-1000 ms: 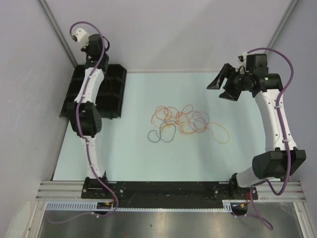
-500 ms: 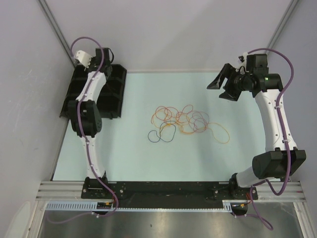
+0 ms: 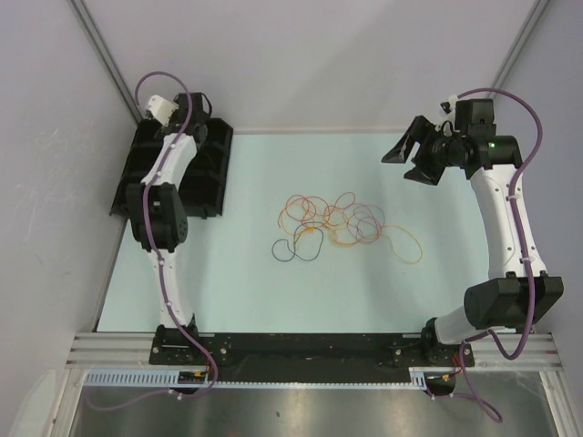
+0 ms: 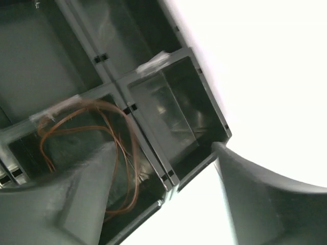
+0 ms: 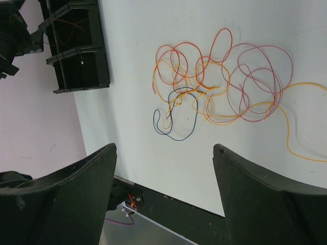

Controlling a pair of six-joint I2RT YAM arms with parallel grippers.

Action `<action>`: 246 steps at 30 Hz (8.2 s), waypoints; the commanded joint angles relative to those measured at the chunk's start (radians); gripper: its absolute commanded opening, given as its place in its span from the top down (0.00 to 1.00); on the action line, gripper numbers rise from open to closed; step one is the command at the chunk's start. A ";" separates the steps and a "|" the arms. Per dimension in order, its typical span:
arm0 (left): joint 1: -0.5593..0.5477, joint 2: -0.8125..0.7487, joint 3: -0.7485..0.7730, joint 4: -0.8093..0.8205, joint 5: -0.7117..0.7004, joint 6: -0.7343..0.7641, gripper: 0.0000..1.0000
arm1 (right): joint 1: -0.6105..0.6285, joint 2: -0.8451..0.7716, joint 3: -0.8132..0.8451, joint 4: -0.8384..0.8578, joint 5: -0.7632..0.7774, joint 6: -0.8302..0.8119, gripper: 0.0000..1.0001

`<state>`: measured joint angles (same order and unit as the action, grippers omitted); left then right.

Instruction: Untangle the cables

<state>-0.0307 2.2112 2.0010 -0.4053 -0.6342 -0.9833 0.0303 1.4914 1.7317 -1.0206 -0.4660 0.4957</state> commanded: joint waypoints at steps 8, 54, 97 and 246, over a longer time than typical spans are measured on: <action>-0.003 -0.093 0.100 -0.010 0.091 0.236 0.00 | -0.009 -0.033 -0.012 0.040 -0.052 -0.014 0.20; -0.690 -0.406 -0.622 -0.201 0.722 0.721 0.32 | 0.054 -0.082 -0.173 -0.012 0.001 0.041 0.21; -0.620 -0.654 0.130 -0.197 0.828 0.557 1.00 | 0.154 -0.235 -0.076 0.560 -0.293 0.213 0.15; -0.483 -0.562 -0.061 -0.131 1.108 0.308 1.00 | 0.410 0.092 0.152 0.495 -0.326 -0.062 0.93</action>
<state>-0.5133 1.6577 1.9259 -0.4973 0.4984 -0.6838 0.4358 1.6123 1.8492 -0.5228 -0.8162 0.4507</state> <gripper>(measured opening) 0.011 0.017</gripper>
